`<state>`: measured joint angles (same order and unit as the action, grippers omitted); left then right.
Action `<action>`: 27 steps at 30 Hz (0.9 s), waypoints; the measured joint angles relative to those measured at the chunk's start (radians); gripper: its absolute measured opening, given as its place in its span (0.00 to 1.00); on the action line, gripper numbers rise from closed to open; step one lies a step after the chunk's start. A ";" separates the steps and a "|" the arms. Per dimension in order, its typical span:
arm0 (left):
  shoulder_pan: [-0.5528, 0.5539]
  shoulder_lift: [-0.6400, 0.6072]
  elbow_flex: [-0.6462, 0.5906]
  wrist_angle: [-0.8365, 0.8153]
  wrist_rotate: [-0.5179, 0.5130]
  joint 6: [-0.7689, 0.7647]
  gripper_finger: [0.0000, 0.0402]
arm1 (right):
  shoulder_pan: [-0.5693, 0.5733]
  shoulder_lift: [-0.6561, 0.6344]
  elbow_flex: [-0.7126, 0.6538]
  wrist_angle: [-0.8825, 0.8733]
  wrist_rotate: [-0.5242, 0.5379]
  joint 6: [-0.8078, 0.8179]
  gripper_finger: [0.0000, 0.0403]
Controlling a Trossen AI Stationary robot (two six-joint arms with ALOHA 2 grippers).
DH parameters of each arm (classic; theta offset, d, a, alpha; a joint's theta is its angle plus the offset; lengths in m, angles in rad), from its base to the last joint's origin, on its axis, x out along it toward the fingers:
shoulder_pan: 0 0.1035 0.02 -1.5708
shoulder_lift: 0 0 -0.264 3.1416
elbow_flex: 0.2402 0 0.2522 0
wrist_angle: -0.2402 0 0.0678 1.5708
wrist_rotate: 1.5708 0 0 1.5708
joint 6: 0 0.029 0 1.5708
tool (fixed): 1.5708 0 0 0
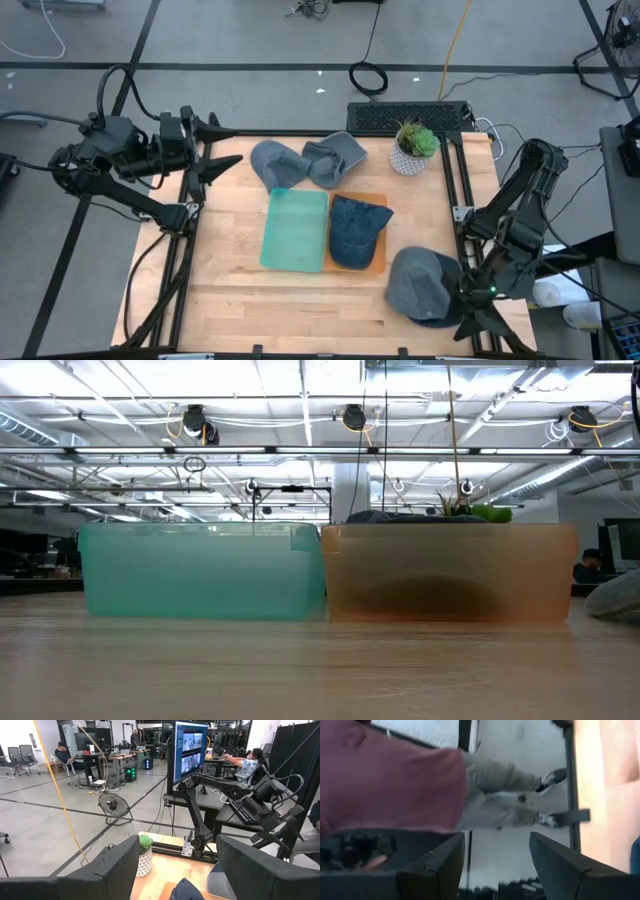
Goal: Pick & Place hat
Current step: Put the bottom gray cap into the blue bin
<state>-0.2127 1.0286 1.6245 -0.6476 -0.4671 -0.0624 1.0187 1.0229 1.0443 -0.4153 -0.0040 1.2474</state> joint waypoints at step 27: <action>0.000 0.000 0.000 -0.008 0.005 0.005 0.67 | -0.131 0.050 -0.022 -0.523 0.187 -0.211 0.82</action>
<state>-0.2127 1.0290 1.6247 -0.6559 -0.4618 -0.0578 0.8879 1.0728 1.0225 -0.9383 0.1829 1.0366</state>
